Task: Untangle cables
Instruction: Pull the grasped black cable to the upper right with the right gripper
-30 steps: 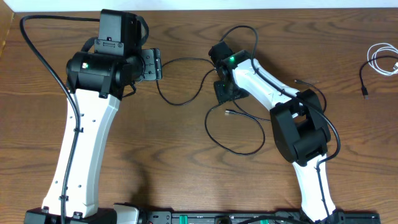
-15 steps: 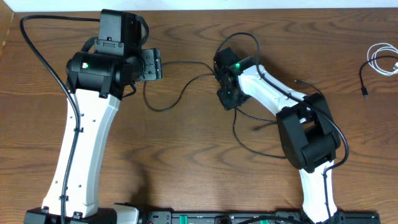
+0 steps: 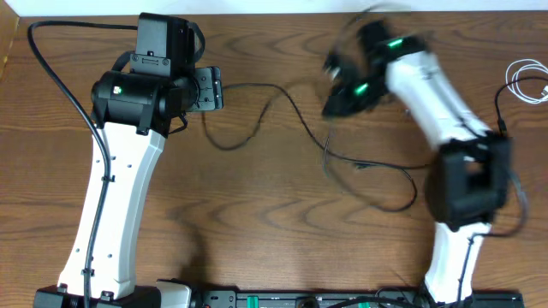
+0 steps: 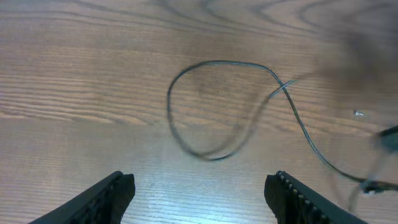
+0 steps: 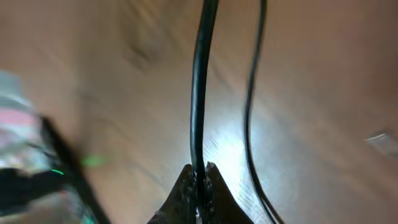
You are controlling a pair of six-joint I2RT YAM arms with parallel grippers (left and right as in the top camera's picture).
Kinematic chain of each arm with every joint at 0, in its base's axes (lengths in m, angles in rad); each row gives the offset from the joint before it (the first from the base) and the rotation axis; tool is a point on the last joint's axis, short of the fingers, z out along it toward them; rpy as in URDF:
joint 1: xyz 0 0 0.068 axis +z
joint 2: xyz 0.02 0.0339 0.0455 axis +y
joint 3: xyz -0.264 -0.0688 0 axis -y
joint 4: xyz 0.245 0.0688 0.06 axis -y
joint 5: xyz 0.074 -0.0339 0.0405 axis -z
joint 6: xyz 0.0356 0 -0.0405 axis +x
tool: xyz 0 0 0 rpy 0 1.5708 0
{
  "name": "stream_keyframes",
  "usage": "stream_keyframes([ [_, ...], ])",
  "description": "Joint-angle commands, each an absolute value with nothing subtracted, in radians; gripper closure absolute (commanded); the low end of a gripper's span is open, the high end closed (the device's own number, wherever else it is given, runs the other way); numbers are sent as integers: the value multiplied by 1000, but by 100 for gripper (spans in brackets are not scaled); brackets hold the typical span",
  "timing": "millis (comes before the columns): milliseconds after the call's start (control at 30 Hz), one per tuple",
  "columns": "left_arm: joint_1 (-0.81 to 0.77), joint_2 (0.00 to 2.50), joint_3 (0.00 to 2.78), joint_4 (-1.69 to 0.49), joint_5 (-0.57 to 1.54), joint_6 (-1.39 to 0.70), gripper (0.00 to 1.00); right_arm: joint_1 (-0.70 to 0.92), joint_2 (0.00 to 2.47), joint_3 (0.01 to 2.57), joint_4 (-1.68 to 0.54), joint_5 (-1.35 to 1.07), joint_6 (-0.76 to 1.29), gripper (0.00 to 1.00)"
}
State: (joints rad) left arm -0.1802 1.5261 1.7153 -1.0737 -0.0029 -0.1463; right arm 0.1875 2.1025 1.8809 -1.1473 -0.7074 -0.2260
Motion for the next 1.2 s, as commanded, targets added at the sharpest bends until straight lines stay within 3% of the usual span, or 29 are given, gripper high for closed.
stream_keyframes([
  [0, -177, 1532, 1706, -1076, -8, -171, 26, 39, 1990, 1954, -1152, -1010, -293, 99],
  [200, -177, 1532, 1706, -1075, -8, -171, 26, -215, 1947, 2030, -1132, -958, -184, 99],
  [500, -177, 1532, 1706, -1063, -8, -178, 27, -564, 1952, 2077, -993, -365, 72, 99],
  [833, -177, 1532, 1706, -1053, -7, -190, 27, -659, 2064, 2077, -929, 13, 62, 99],
  [867, -177, 1532, 1706, -1053, -7, -190, 27, -656, 2086, 2077, -926, 43, 62, 94],
  [900, -177, 1532, 1706, -1053, -7, -190, 27, -656, 2105, 2077, -921, 59, 62, 82],
  [967, -177, 1532, 1706, -1054, -7, -190, 27, -657, 2148, 2077, -916, 81, 62, 45],
  [1033, -177, 1532, 1706, -1054, -7, -190, 26, -659, 2179, 2077, -921, 84, 63, 1],
  [1167, -177, 1532, 1706, -1053, -7, -190, 26, -651, 2182, 2080, -958, 62, 74, 1],
])
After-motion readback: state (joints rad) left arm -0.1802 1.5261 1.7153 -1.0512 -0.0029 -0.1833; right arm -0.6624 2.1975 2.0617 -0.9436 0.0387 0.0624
